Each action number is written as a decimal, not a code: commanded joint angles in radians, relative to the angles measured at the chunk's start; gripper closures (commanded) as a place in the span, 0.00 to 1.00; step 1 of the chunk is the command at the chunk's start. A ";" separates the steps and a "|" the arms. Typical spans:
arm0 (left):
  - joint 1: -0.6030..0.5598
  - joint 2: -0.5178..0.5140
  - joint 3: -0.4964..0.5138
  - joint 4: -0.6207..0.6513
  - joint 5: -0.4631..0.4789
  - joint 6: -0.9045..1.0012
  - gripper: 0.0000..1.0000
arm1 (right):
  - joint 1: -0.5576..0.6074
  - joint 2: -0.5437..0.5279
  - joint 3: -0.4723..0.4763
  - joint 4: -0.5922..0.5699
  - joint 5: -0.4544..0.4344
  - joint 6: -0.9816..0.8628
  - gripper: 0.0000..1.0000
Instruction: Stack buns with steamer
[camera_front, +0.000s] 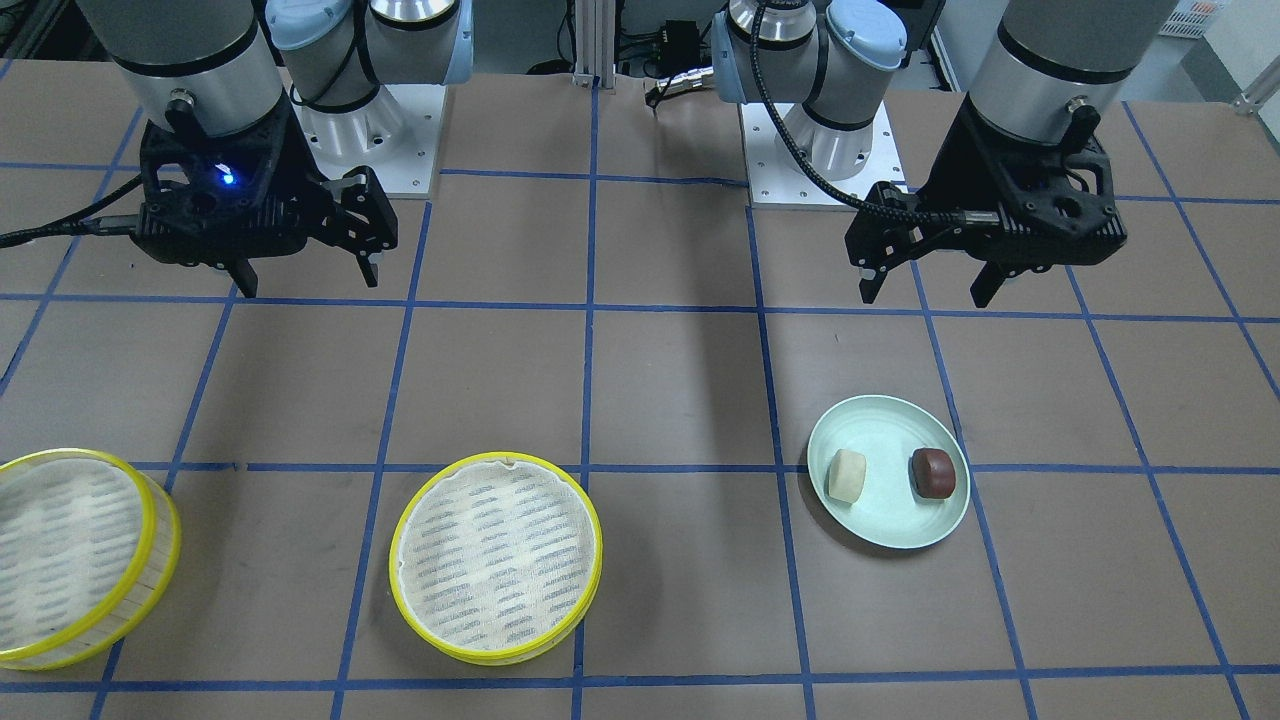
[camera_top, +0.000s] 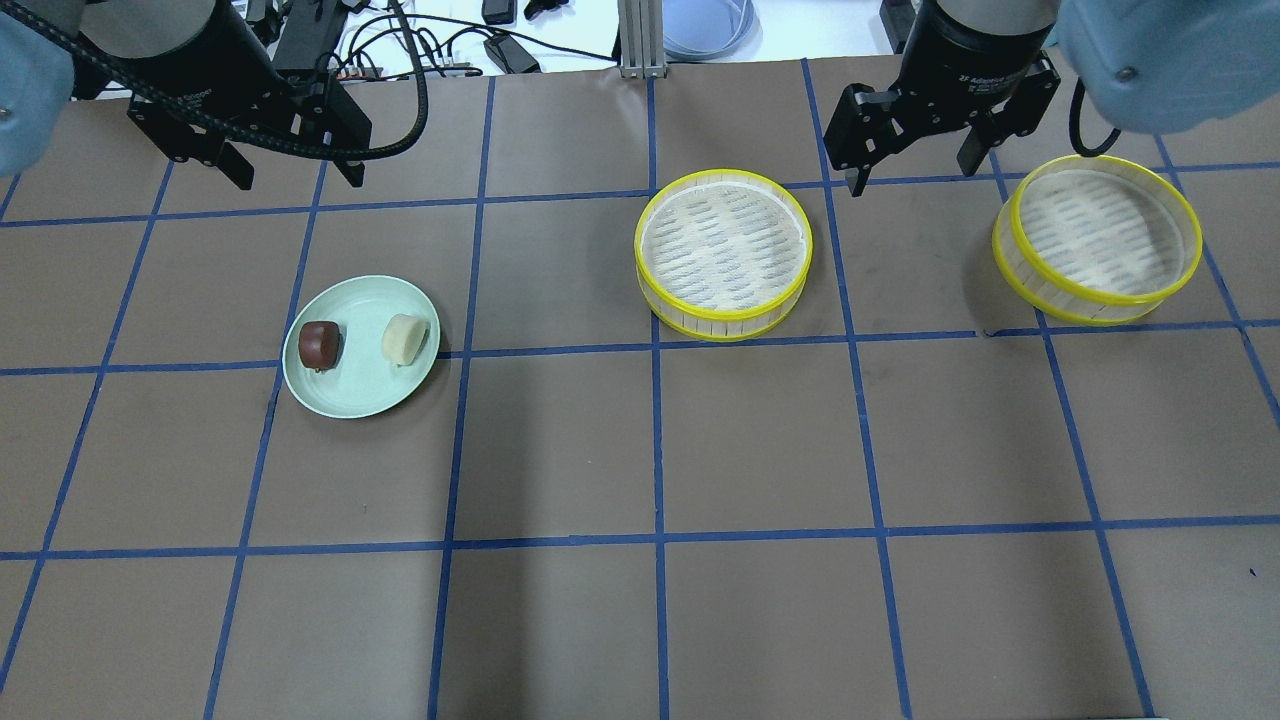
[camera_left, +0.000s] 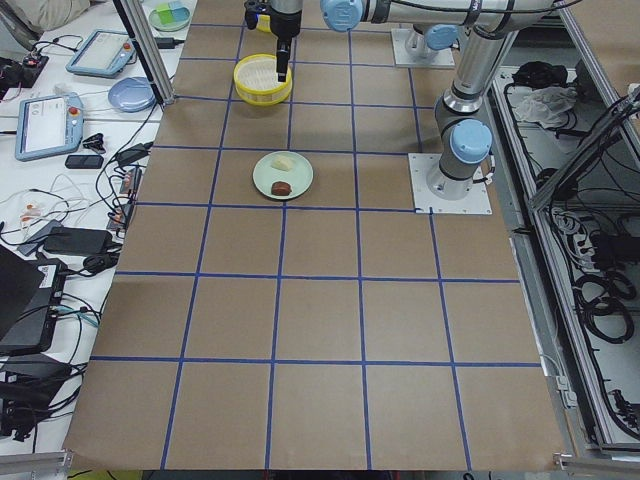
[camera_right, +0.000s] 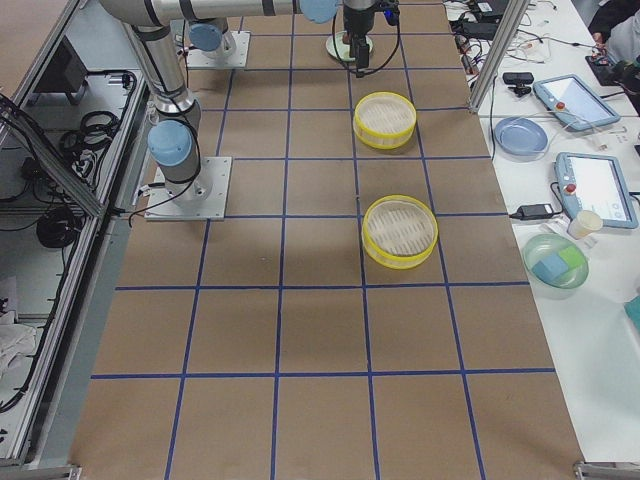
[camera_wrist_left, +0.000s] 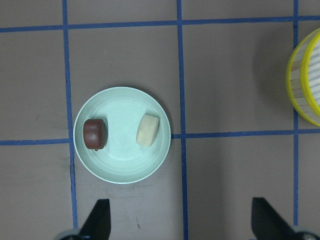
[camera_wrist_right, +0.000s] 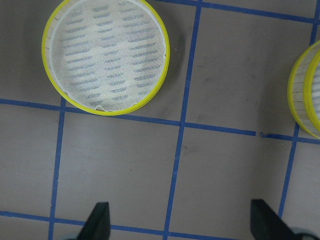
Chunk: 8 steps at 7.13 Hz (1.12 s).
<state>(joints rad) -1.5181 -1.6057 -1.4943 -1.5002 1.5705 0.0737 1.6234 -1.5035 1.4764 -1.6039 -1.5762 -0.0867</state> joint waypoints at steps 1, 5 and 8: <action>-0.001 0.004 -0.004 -0.002 0.006 0.000 0.00 | 0.001 -0.001 -0.002 -0.002 0.043 0.004 0.00; 0.022 -0.054 -0.045 0.031 -0.007 0.123 0.00 | 0.000 0.000 -0.005 -0.004 0.027 -0.008 0.00; 0.090 -0.132 -0.234 0.300 -0.010 0.312 0.00 | -0.020 0.019 -0.005 -0.080 -0.091 -0.010 0.00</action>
<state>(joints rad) -1.4462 -1.7034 -1.6606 -1.2971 1.5603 0.2993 1.6178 -1.4919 1.4715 -1.6562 -1.6119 -0.0972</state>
